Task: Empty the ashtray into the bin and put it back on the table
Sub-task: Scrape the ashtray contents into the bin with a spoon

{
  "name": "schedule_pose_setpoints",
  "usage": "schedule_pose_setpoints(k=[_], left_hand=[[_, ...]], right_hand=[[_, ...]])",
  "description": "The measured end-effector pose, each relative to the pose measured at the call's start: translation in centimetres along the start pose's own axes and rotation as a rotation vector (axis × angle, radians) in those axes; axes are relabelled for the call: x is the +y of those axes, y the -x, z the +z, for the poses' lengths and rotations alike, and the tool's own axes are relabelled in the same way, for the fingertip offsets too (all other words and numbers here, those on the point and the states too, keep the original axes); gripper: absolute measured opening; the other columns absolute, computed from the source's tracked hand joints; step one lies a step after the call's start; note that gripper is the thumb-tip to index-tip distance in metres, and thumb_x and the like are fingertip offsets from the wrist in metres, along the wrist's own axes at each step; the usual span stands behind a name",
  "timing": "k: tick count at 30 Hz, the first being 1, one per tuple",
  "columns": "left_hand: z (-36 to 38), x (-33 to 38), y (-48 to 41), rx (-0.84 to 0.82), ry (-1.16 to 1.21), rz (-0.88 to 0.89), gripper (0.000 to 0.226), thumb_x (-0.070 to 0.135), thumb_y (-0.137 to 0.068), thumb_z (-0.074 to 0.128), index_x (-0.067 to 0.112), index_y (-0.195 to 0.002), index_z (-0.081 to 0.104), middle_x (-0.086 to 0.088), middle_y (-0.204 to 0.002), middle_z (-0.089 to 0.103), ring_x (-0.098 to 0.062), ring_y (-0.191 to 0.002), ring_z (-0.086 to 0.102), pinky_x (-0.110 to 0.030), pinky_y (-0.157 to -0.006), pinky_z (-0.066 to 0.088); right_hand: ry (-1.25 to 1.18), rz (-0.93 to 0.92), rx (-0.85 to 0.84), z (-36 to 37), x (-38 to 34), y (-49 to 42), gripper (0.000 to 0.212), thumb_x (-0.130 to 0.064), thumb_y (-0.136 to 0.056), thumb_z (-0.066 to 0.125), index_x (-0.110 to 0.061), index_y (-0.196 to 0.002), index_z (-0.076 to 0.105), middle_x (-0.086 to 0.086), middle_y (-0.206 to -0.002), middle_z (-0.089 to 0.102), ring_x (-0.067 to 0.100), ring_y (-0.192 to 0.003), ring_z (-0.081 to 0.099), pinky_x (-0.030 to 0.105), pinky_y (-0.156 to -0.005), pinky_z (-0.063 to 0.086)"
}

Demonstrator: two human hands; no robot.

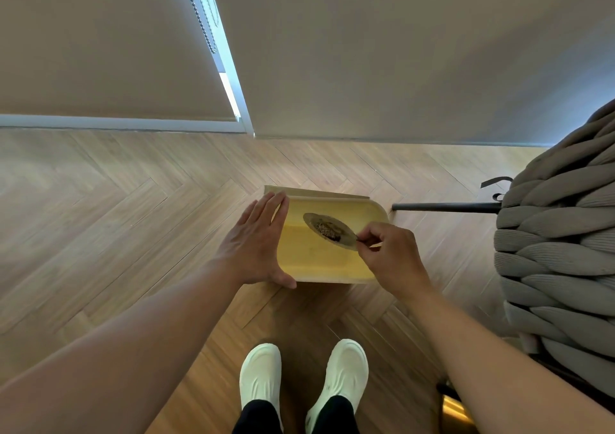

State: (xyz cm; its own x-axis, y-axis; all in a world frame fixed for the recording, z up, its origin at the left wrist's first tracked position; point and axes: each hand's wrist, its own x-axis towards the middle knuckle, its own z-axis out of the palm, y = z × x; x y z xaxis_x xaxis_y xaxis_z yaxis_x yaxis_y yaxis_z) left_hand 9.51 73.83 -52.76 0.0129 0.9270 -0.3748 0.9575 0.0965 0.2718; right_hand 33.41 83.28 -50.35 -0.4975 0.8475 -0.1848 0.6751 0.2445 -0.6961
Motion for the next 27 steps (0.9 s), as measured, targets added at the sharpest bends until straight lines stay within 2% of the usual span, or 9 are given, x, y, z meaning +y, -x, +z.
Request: schedule_pose_setpoints(k=[2, 4, 10, 12, 14, 18, 27], left_hand=[[0.0, 0.0, 0.0, 0.0, 0.002, -0.003, 0.156, 0.088, -0.044, 0.066, 0.012, -0.153, -0.015, -0.007, -0.164, -0.011, -0.021, -0.15, -0.014, -0.037, -0.121, -0.007], [0.0, 0.1, 0.0, -0.004, 0.013, -0.002, 0.156, 0.088, -0.045, 0.067, 0.012, -0.153, -0.016, -0.007, -0.164, -0.012, -0.021, -0.15, -0.015, -0.035, -0.12, -0.01], [-0.1, 0.2, 0.0, -0.005, 0.021, 0.001, 0.156, 0.088, -0.045, 0.067, 0.011, -0.153, -0.015, -0.008, -0.164, -0.013, -0.022, -0.15, -0.015, -0.033, -0.119, -0.011], [-0.2, 0.2, 0.0, -0.007, 0.021, 0.002, 0.156, 0.088, -0.045, 0.067, 0.011, -0.153, -0.015, -0.008, -0.164, -0.013, -0.022, -0.15, -0.015, -0.033, -0.119, -0.012], [-0.2, 0.2, 0.0, -0.003, 0.02, 0.003, 0.156, 0.089, -0.045, 0.067, 0.011, -0.153, -0.015, -0.008, -0.164, -0.012, -0.022, -0.15, -0.015, -0.032, -0.117, -0.014], [-0.3, 0.3, 0.1, -0.002, 0.02, 0.002, 0.156, 0.089, -0.045, 0.067, 0.011, -0.153, -0.014, -0.008, -0.164, -0.011, -0.021, -0.15, -0.015, -0.03, -0.116, -0.016], [-0.4, 0.3, 0.0, -0.003, 0.028, 0.003, 0.156, 0.088, -0.045, 0.067, 0.011, -0.153, -0.015, -0.008, -0.164, -0.011, -0.02, -0.149, -0.015, -0.03, -0.117, -0.014]], right_hand=[[0.058, -0.102, 0.013, 0.1, -0.1, 0.4, 0.008, -0.002, -0.083, 0.073, -0.009, -0.081, 0.071, 0.0, -0.075, 0.066, 0.013, -0.067, 0.062, 0.031, -0.062, 0.056], [0.113, -0.217, 0.033, 0.3, -0.1, 0.8, 0.009, 0.003, -0.081, 0.073, -0.006, -0.081, 0.069, 0.006, -0.075, 0.064, 0.021, -0.065, 0.059, 0.037, -0.058, 0.052], [0.378, -0.481, 0.123, 0.6, 0.3, 2.2, 0.014, 0.005, -0.075, 0.078, 0.001, -0.086, 0.071, 0.014, -0.078, 0.064, 0.029, -0.071, 0.061, 0.039, -0.051, 0.055], [0.46, -0.55, 0.149, 0.7, 0.6, 2.6, 0.018, 0.005, -0.072, 0.081, 0.002, -0.088, 0.072, 0.016, -0.079, 0.065, 0.03, -0.072, 0.063, 0.037, -0.048, 0.056], [0.508, -0.612, 0.159, 0.8, 0.9, 2.8, 0.021, 0.004, -0.071, 0.083, 0.002, -0.089, 0.073, 0.017, -0.083, 0.067, 0.03, -0.075, 0.065, 0.034, -0.05, 0.056], [0.523, -0.663, 0.188, 0.9, 1.0, 3.2, 0.021, 0.005, -0.071, 0.082, 0.002, -0.09, 0.073, 0.016, -0.084, 0.068, 0.028, -0.077, 0.065, 0.03, -0.053, 0.054], [0.535, -0.708, 0.264, 0.8, 0.7, 3.0, 0.007, -0.001, -0.085, 0.071, 0.002, -0.091, 0.073, 0.017, -0.084, 0.069, 0.03, -0.08, 0.066, 0.033, -0.058, 0.057]])
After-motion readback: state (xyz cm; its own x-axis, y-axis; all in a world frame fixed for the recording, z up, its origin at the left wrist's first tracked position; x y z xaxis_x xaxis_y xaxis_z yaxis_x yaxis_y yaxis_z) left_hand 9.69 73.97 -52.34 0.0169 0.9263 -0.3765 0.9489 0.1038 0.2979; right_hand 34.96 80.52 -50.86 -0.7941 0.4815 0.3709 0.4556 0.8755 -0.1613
